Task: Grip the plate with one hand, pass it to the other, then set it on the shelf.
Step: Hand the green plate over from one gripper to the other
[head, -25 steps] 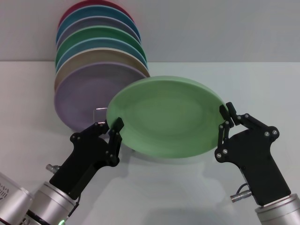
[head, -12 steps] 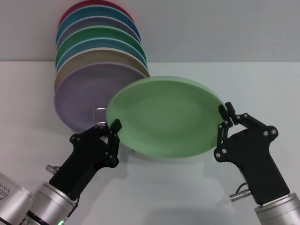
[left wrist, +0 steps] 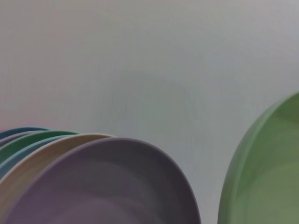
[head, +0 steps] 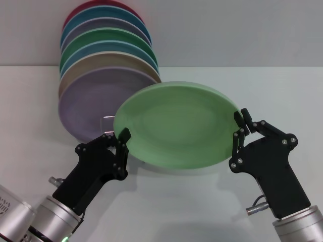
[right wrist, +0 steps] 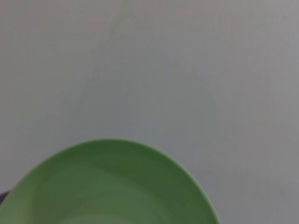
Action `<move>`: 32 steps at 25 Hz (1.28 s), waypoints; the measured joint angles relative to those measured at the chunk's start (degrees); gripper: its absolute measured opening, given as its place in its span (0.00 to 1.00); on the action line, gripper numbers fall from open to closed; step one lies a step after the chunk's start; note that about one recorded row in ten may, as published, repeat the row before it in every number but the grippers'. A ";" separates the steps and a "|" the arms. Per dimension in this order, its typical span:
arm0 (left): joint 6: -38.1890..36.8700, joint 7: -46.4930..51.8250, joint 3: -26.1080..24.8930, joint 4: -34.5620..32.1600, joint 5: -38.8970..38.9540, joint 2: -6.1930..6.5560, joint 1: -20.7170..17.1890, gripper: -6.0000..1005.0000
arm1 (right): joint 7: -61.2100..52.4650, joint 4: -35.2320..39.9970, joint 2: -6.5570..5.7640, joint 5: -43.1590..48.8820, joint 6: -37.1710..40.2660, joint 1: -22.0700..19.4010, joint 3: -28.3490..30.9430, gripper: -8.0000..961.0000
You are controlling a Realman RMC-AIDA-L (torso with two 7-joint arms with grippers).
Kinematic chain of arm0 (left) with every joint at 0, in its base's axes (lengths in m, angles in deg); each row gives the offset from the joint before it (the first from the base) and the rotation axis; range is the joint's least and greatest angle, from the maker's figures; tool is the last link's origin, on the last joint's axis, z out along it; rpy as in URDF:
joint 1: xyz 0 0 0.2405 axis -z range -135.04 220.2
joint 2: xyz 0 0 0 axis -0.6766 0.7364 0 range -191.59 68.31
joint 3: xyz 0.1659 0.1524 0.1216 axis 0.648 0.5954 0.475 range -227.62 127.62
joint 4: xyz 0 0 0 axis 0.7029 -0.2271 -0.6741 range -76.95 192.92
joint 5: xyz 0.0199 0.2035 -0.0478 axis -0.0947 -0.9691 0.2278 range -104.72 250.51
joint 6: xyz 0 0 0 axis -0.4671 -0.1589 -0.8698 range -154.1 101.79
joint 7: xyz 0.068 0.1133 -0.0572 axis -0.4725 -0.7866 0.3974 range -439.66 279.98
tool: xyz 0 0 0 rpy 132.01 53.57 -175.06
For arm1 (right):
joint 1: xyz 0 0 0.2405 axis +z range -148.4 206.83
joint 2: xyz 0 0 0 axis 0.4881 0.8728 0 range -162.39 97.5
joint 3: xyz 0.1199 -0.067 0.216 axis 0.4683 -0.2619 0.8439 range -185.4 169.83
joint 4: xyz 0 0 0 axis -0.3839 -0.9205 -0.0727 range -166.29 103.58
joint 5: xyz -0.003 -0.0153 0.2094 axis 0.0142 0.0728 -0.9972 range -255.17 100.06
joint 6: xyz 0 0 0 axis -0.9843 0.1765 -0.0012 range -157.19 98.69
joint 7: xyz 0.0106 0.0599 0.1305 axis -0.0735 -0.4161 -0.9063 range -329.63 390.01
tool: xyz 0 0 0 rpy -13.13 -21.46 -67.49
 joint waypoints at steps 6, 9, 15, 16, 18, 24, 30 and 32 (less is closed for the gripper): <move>-0.01 0.00 -0.59 -0.02 0.11 -0.03 0.02 0.06 | 0.00 -0.01 0.01 0.05 -0.07 -0.15 0.08 0.03; -0.01 0.00 -0.80 0.01 0.11 -0.03 -0.01 0.06 | 0.00 -0.01 0.01 0.07 -0.09 -0.28 0.07 0.03; -0.01 0.00 -0.84 -0.06 0.02 -0.11 0.02 0.05 | 0.00 0.00 0.00 0.06 -0.09 -0.35 0.11 0.03; -0.01 0.00 -0.85 -0.07 0.01 -0.12 0.01 0.05 | 0.00 0.00 0.00 0.07 -0.09 -0.35 0.09 0.03; 0.00 -0.05 -0.87 -0.10 -0.01 -0.11 -0.02 0.05 | 0.00 0.02 0.00 0.06 -0.08 -0.27 -0.13 0.03; 0.01 -3.29 -0.84 0.29 0.27 -0.17 -0.45 0.05 | -0.11 0.02 -0.03 0.04 -0.48 -0.03 -0.37 0.04; 0.18 -3.68 -1.12 0.50 0.34 -0.21 -0.69 0.05 | -0.37 -0.04 -0.30 0.36 -0.50 0.15 -1.36 0.12; 0.52 -3.69 -1.51 0.54 0.35 -0.21 -0.79 0.05 | -0.44 0.00 -0.37 0.44 -0.42 0.26 -2.01 0.14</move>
